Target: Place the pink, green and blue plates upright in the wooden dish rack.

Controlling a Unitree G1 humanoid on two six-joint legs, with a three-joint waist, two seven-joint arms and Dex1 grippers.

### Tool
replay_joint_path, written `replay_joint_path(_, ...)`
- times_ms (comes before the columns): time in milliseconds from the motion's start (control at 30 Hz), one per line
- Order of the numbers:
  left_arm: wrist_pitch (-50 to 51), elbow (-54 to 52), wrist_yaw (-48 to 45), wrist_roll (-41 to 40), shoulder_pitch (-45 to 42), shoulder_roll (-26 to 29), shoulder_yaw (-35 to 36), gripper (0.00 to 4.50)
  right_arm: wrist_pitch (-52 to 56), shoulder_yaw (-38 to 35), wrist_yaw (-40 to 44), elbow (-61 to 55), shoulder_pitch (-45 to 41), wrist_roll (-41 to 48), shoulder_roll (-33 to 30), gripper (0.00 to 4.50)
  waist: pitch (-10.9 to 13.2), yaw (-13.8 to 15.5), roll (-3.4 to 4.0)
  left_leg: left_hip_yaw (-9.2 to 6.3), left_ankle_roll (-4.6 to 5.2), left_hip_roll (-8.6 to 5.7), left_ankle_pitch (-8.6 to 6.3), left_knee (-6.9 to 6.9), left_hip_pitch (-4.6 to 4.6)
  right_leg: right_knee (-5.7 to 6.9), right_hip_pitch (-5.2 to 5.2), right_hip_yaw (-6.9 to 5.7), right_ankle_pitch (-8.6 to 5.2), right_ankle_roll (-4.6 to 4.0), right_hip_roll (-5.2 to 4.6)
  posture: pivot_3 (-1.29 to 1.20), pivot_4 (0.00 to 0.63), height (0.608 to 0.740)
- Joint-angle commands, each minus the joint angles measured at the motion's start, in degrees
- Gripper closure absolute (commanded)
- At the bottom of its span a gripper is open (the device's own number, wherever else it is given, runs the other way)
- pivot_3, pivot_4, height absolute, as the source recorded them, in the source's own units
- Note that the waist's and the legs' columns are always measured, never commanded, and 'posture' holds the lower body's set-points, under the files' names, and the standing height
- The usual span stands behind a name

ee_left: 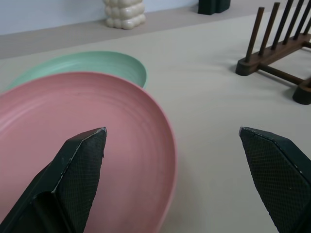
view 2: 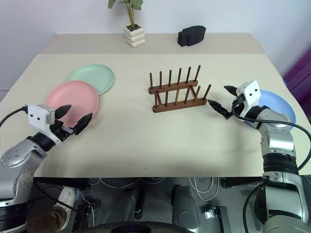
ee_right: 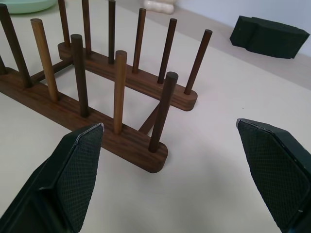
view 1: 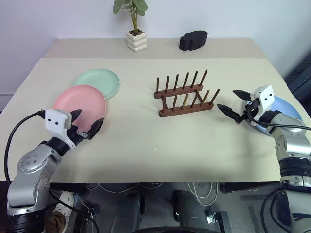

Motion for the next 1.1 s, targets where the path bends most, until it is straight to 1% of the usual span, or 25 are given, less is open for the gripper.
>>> replay_joint_path(33, -0.14, -1.45, -0.93, -0.53, -1.18, 1.05, 0.16, 0.00, -1.42, -1.99, 0.20, -0.95, 0.53, 1.07, -0.59, 0.04, 0.00, 0.01, 0.00, 0.03, 0.00, 0.00, 0.00, 0.00, 0.00, 0.00, 0.00, 0.01, 0.00, 0.00, 0.00, 0.00, 0.150, 0.736)
replay_joint_path(267, 0.83, -2.37, -2.41, -1.30, -1.17, 1.29, -0.80, 0.00, -1.12, -2.02, -0.06, -2.36, 2.03, 1.60, -0.13, 0.04, 0.00, -0.03, 0.00, 0.16, 0.00, 0.02, 0.00, -0.01, 0.00, -0.01, -0.02, 0.03, 0.00, 0.00, 0.00, 0.00, 0.150, 0.736)
replay_joint_path(467, 1.14, -2.10, -3.90, -1.38, -0.33, 1.31, -1.02, 0.00, 2.56, -2.43, 1.00, -7.77, 6.13, 3.14, -1.62, 0.04, 0.00, 0.03, -0.01, 0.18, 0.00, 0.05, -0.01, -0.03, 0.00, -0.02, -0.05, 0.06, -0.01, -0.01, 0.00, 0.00, 0.150, 0.736)
replay_joint_path(600, 1.27, -2.62, -4.86, -1.36, -0.06, 1.39, -1.91, 0.00, 5.12, -2.42, 2.09, -10.07, 7.77, 4.27, -2.09, 0.04, 0.01, 0.03, -0.01, 0.17, 0.00, 0.06, -0.01, -0.03, 0.00, -0.04, -0.06, 0.10, -0.02, -0.03, -0.01, 0.00, 0.150, 0.736)
replay_joint_path(667, 2.54, -2.44, -6.76, -2.59, -1.07, 2.06, -3.19, 0.00, 4.85, -2.46, 1.94, -10.29, 8.39, 4.25, -1.75, 0.04, 0.01, 0.04, -0.01, 0.17, 0.00, 0.08, -0.01, -0.03, 0.00, -0.04, -0.07, 0.10, -0.02, -0.03, -0.01, 0.00, 0.150, 0.736)
replay_joint_path(700, 3.27, -1.82, -7.90, -2.77, -2.10, 2.76, -4.20, 0.00, 4.89, -2.48, 1.71, -10.76, 8.80, 4.39, -1.46, 0.04, 0.01, 0.04, -0.01, 0.17, 0.00, 0.08, -0.01, -0.03, 0.00, -0.04, -0.07, 0.09, -0.02, -0.03, -0.01, 0.00, 0.150, 0.736)
replay_joint_path(800, 2.84, 3.00, -11.85, 0.32, -8.36, 4.89, -9.91, 0.00, 4.95, -2.41, 0.98, -14.06, 11.93, 5.11, 0.21, 0.04, 0.03, 0.57, -0.04, 0.23, 0.00, 0.08, -0.01, -0.02, -0.03, -0.05, -0.06, 0.07, -0.04, -0.02, 0.01, 0.00, 0.150, 0.736)
replay_joint_path(867, 2.42, 6.64, -13.19, 2.61, -12.64, 4.91, -13.97, 0.00, 4.65, -2.41, 0.57, -14.99, 13.53, 5.16, 1.13, 0.04, 0.03, 0.76, -0.04, 0.35, 0.00, 0.13, -0.01, -0.01, -0.03, -0.05, -0.05, 0.03, -0.05, -0.01, 0.02, 0.00, 0.150, 0.736)
replay_joint_path(1000, 2.48, 15.66, -16.28, 5.72, -22.34, 1.50, -21.80, 0.00, 3.24, -2.06, -0.13, -17.83, 18.28, 5.22, 3.69, 0.04, 0.03, 1.20, -0.05, 0.41, 0.01, 0.11, -0.01, -0.02, -0.05, -0.10, -0.06, 0.07, -0.01, -0.04, 0.01, 0.00, 0.150, 0.736)
replay_joint_path(1100, 0.64, 22.14, -18.90, 8.54, -27.79, -1.34, -26.62, 0.00, 2.71, -1.96, -1.03, -19.46, 20.47, 5.23, 5.46, 0.04, 0.04, 1.33, -0.06, 0.43, 0.01, 0.11, -0.02, -0.03, -0.07, -0.10, -0.06, 0.06, -0.01, -0.02, 0.03, 0.00, 0.150, 0.736)
